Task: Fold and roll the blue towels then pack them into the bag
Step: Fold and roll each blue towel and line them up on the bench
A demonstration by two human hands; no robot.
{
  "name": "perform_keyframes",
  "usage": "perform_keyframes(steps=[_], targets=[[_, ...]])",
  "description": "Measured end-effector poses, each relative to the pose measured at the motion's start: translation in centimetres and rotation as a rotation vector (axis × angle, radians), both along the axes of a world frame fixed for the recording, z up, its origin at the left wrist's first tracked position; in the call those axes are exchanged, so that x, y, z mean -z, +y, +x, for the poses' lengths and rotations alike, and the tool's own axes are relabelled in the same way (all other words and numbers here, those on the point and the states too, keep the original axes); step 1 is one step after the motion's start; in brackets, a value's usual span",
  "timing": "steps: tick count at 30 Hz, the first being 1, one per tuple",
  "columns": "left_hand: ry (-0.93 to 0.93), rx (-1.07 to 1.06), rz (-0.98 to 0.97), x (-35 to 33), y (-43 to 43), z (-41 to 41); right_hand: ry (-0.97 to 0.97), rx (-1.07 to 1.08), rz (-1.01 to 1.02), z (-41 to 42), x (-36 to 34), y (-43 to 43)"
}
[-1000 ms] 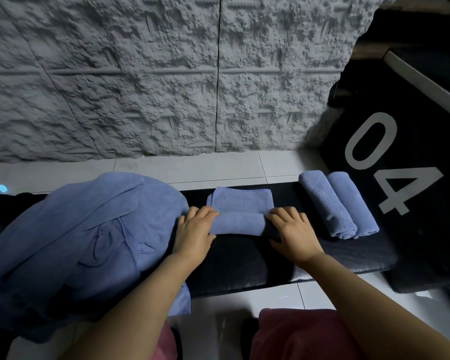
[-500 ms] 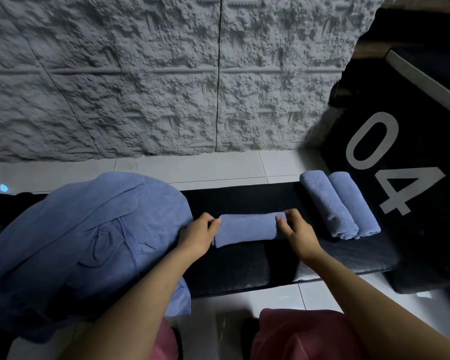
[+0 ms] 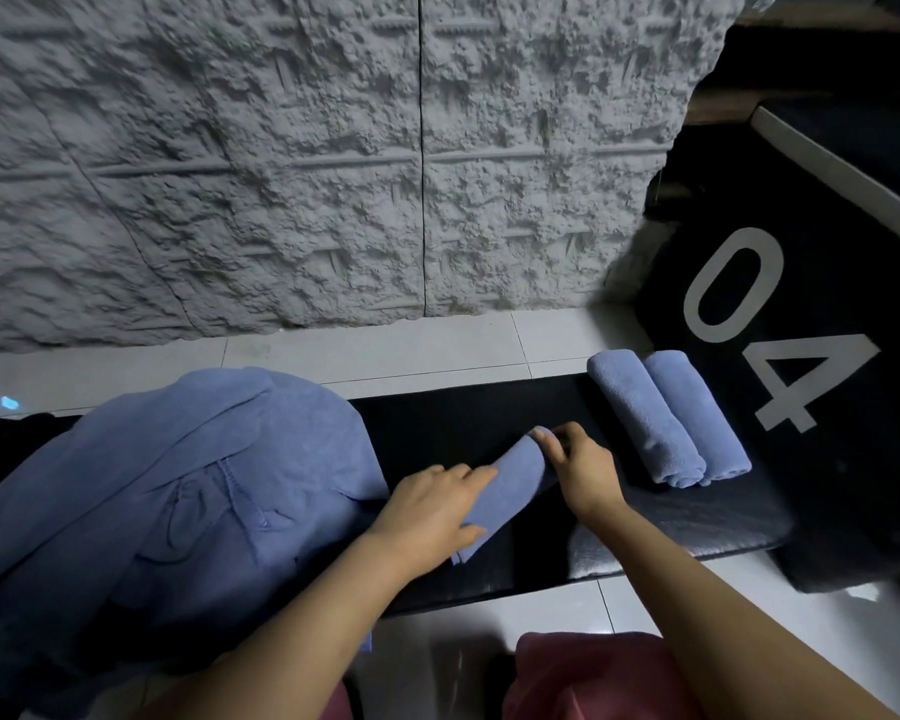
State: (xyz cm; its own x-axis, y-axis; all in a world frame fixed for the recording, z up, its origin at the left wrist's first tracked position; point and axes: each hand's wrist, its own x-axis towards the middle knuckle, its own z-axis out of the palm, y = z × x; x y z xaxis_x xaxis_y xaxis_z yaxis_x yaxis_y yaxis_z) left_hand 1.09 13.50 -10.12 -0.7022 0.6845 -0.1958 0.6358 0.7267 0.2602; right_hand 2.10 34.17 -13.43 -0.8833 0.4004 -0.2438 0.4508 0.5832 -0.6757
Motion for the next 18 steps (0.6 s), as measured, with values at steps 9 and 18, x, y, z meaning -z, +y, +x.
perform_keyframes(steps=[9,18], targets=[[-0.313,-0.625,0.348,1.0,7.8,0.8,0.219,0.31,0.468,1.1,-3.4,4.7],[-0.408,-0.811,0.507,0.4,18.3,0.1,-0.026,0.345,0.391,3.4,-2.1,8.1]])
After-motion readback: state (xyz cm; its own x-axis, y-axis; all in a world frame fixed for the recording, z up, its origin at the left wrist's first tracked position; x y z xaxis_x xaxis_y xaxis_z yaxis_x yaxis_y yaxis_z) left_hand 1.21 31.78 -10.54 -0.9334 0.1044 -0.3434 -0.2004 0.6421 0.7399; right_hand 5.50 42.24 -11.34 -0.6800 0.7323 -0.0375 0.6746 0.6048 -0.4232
